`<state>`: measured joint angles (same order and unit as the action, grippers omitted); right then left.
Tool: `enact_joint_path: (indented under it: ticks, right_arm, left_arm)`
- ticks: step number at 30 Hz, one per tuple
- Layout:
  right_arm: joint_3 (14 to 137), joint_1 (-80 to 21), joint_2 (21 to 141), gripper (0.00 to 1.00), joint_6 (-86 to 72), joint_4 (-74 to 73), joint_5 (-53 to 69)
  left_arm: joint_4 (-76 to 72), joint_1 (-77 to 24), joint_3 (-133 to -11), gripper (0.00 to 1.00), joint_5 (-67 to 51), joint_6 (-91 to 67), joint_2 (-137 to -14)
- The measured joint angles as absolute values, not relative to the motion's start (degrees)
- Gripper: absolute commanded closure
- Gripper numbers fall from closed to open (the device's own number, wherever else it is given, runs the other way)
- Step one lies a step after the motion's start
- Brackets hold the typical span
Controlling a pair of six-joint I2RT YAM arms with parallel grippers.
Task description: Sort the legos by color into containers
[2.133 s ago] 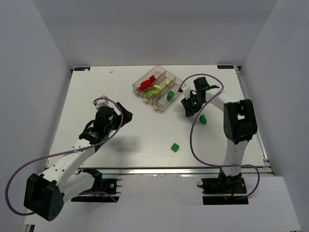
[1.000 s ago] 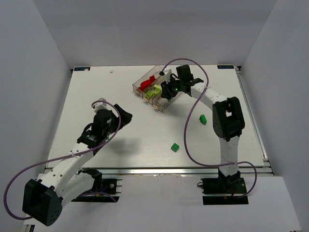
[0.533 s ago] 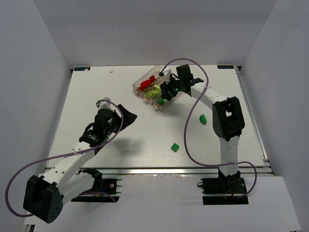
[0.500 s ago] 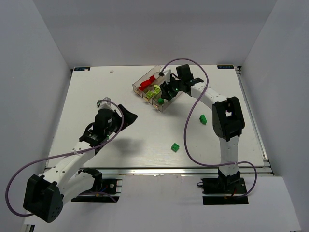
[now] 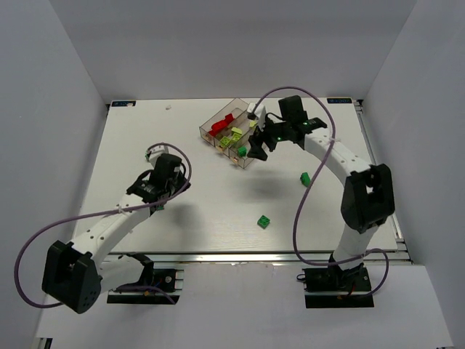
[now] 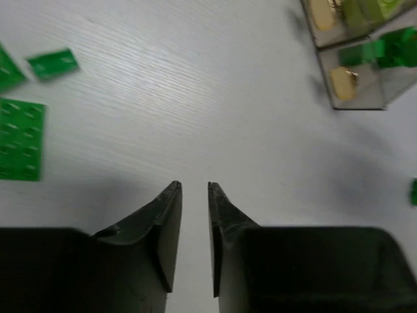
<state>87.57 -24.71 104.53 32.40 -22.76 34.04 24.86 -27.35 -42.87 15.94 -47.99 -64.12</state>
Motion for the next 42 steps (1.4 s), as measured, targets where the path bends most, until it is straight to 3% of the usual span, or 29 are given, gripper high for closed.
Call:
enact_joint_path:
  ticks: [2, 3, 6, 12, 20, 33, 42]
  right_arm:
    - [84.86, -24.71, 100.77, 0.14, 34.3, -23.73, 36.38]
    - [83.33, -24.71, 99.02, 0.15, 35.35, -24.1, 37.52]
    - [79.33, -24.71, 95.61, 0.15, 37.69, -25.52, 40.01]
    - [75.57, -24.71, 94.54, 0.16, 39.24, -27.0, 41.17]
    - [75.11, -24.25, 94.02, 0.16, 39.27, -27.05, 41.15]
    - [75.13, -23.64, 94.0, 0.16, 38.96, -27.09, 41.1]
    - [76.53, -23.64, 95.15, 0.16, 38.33, -27.27, 41.12]
  left_arm:
    - [28.25, -25.45, -46.26, 0.5, 18.02, -43.77, -66.59]
    - [29.06, -24.34, -47.79, 0.26, 18.26, -41.12, -68.07]
    - [31.73, -21.32, -52.53, 0.14, 18.22, -30.85, -73.95]
    - [35.4, -18.96, -61.78, 0.13, 19.11, -8.23, -87.85]
    - [32.53, -14.72, -61.87, 0.19, 12.95, 15.46, -91.77]
    - [31.73, -7.99, -61.71, 0.25, -1.06, 27.57, -100.09]
    - [31.38, -7.57, -61.56, 0.36, -3.92, 30.0, -100.64]
